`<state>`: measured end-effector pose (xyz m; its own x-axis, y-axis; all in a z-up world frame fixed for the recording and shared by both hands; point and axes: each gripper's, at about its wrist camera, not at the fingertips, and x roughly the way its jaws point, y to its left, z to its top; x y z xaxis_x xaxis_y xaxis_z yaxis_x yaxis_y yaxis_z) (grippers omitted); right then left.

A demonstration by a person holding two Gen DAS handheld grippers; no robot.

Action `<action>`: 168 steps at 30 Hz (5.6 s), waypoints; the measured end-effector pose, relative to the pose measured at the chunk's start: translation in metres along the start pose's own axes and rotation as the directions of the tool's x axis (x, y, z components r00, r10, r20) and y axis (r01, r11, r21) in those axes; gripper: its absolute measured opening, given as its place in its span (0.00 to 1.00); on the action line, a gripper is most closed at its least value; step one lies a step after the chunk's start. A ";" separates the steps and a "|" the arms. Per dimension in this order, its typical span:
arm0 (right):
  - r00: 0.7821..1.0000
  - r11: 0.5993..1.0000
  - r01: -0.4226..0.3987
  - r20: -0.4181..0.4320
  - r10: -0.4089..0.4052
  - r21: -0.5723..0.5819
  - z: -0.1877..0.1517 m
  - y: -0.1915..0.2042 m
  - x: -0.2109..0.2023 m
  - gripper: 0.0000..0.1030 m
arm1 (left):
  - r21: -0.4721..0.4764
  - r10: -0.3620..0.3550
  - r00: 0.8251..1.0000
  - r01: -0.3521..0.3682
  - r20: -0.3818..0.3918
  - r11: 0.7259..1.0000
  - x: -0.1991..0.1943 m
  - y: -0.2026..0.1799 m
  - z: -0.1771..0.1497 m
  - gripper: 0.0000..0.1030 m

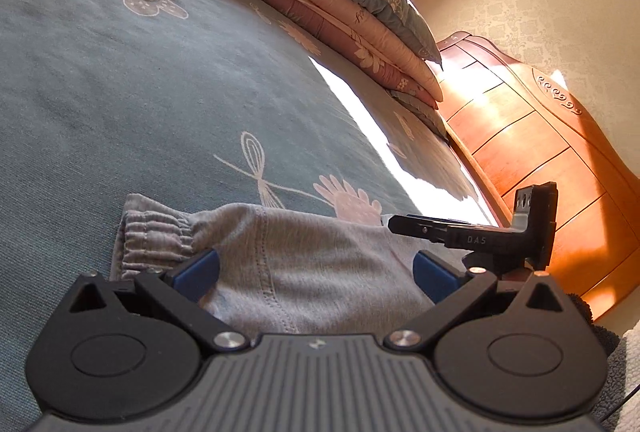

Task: Fold clothes
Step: 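Hover both open grippers over the folded grey sweatpants, then roll the left gripper and lower it onto the elastic waistband edge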

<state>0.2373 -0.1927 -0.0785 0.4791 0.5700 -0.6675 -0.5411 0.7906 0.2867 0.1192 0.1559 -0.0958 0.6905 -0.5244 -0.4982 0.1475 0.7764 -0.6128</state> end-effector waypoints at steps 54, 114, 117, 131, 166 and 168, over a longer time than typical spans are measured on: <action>0.999 0.998 0.004 -0.053 -0.008 -0.065 -0.069 0.098 -0.090 1.00 | 0.156 0.115 0.987 -0.098 -0.109 0.983 -0.058 -0.065 -0.061 0.99; 0.985 0.986 0.159 -0.063 -0.162 -0.054 -0.137 0.101 -0.122 1.00 | 0.151 0.202 0.978 -0.193 -0.051 0.970 -0.024 -0.048 0.002 0.99; 0.986 0.987 0.151 -0.064 -0.155 -0.057 -0.137 0.103 -0.121 1.00 | 0.197 0.175 0.983 -0.162 -0.050 0.967 -0.042 -0.065 -0.009 0.99; 0.987 0.988 0.143 -0.060 -0.146 -0.057 -0.141 0.106 -0.123 1.00 | 0.175 0.184 0.972 -0.157 -0.150 0.972 -0.059 -0.056 -0.061 0.99; 0.976 0.983 0.182 -0.131 -0.177 0.032 -0.142 0.073 -0.109 1.00 | -0.377 -0.094 0.974 0.009 -0.208 0.926 -0.032 0.078 -0.004 0.99; 0.974 0.982 0.187 -0.131 -0.183 0.023 -0.140 0.075 -0.108 1.00 | -0.390 -0.126 0.966 0.028 -0.226 0.920 -0.025 0.083 -0.003 0.99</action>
<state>0.0487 -0.2261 -0.0812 0.4750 0.3815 -0.7930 -0.4260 0.8882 0.1721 0.1115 0.2322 -0.1358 0.4883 -0.6831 -0.5430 -0.1212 0.5631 -0.8174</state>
